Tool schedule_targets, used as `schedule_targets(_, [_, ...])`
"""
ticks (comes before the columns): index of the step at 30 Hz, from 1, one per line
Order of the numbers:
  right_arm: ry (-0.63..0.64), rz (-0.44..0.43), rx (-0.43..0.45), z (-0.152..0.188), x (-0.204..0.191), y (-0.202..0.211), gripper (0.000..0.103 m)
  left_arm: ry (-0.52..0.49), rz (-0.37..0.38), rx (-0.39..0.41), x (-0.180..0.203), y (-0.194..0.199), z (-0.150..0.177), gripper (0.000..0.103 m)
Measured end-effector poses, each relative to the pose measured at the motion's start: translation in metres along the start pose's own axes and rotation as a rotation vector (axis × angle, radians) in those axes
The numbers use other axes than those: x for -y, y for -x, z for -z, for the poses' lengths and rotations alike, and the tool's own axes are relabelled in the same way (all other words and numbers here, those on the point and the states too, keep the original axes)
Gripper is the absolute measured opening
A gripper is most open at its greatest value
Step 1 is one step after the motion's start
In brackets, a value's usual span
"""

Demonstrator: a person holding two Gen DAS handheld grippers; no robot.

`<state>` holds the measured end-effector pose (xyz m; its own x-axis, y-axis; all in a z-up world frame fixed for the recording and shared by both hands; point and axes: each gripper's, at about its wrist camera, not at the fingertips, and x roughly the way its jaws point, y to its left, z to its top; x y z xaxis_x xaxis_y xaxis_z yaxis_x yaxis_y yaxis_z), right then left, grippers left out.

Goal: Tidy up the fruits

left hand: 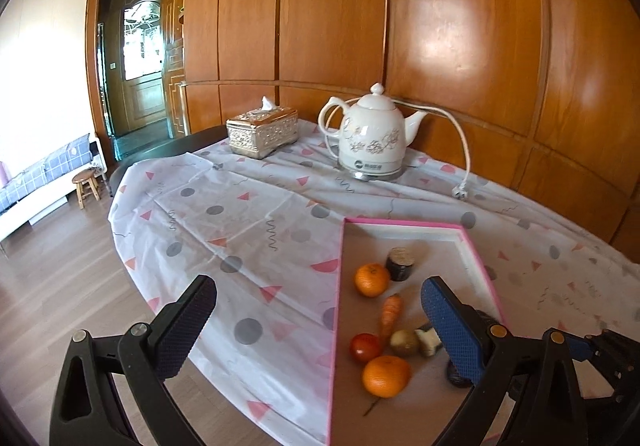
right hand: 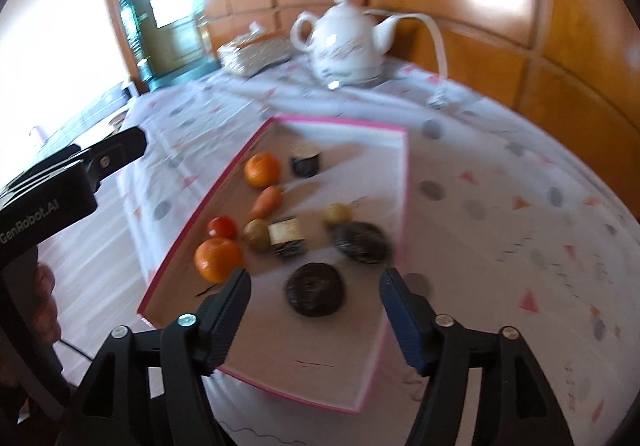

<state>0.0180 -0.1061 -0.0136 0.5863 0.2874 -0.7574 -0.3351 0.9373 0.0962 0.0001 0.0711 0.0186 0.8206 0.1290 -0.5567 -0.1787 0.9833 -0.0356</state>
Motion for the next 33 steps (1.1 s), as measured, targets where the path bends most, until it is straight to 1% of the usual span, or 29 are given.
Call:
schedule_targets(2, [-0.028, 0.024, 0.018, 0.002, 0.005, 0.006, 0.070, -0.019, -0.007, 0.003, 0.007, 0.002, 0.003, 0.103])
schedule_targets(3, [-0.048, 0.039, 0.026, 0.005, 0.008, 0.009, 0.071, -0.047, -0.012, 0.006, 0.013, 0.004, 0.005, 0.103])
schedule_targets(5, [-0.070, 0.063, 0.034, 0.007, 0.013, 0.012, 0.071, -0.084, 0.001, 0.000, 0.022, 0.006, 0.010, 0.103])
schedule_targets(9, [-0.114, 0.102, 0.044, 0.013, 0.020, 0.016, 0.071, -0.079, 0.042, -0.020, 0.032, 0.009, 0.018, 0.103])
schedule_targets(15, [-0.140, 0.150, 0.056, 0.022, 0.027, 0.019, 0.071, -0.097, 0.054, -0.026, 0.040, 0.011, 0.025, 0.103])
schedule_targets(33, [-0.129, 0.154, 0.042, 0.025, 0.021, 0.014, 0.071, -0.066, 0.055, -0.040, 0.032, 0.008, 0.027, 0.103])
